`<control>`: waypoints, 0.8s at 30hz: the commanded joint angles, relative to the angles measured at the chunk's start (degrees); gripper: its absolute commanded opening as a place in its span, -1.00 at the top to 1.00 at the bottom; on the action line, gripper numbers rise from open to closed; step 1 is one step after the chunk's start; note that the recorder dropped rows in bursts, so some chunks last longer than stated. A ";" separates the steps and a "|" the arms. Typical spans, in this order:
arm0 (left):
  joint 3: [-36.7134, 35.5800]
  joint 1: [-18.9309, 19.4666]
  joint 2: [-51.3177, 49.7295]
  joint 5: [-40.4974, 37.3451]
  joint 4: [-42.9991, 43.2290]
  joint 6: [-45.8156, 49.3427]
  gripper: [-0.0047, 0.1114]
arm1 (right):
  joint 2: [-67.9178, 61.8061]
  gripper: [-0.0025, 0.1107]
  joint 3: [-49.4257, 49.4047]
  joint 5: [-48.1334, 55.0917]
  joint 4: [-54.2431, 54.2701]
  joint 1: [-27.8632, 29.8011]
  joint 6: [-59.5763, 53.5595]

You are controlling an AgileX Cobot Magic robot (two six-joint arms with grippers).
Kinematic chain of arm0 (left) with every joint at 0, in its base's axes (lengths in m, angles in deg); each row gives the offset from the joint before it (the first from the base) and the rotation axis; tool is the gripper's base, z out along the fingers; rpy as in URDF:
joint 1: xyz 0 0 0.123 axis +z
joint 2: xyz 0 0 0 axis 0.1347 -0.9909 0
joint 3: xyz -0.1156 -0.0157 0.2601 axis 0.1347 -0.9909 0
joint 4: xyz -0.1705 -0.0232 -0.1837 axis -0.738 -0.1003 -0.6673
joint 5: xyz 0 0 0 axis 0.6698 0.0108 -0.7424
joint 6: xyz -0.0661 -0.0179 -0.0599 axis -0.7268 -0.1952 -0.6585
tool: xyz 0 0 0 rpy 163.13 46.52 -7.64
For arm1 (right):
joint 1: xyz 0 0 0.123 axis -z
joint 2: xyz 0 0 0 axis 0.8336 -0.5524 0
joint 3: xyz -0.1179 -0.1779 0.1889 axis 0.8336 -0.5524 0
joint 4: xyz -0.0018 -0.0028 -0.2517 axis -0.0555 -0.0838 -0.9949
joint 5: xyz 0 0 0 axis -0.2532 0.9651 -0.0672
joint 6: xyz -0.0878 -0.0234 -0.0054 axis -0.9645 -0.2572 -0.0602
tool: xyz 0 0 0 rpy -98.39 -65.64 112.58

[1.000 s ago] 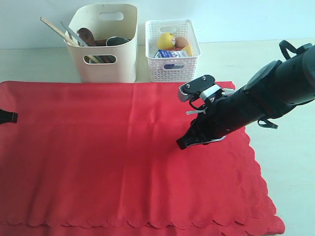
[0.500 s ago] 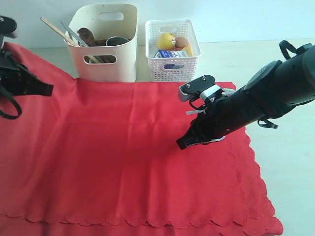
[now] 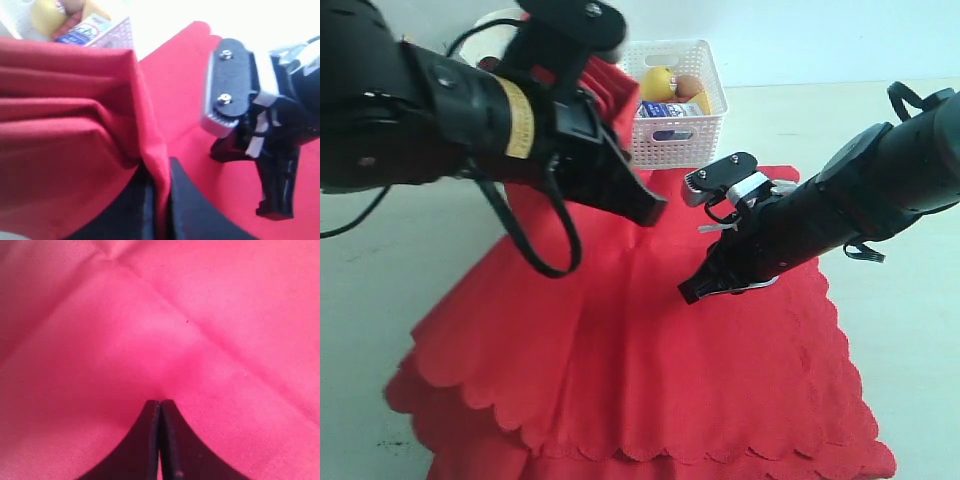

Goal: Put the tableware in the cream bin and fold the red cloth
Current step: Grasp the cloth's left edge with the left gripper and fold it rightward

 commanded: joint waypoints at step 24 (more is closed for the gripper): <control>31.14 -4.98 -22.91 -14.37 -11.90 10.83 0.92 | 20.28 0.96 -0.53 -4.04 -70.68 15.89 66.53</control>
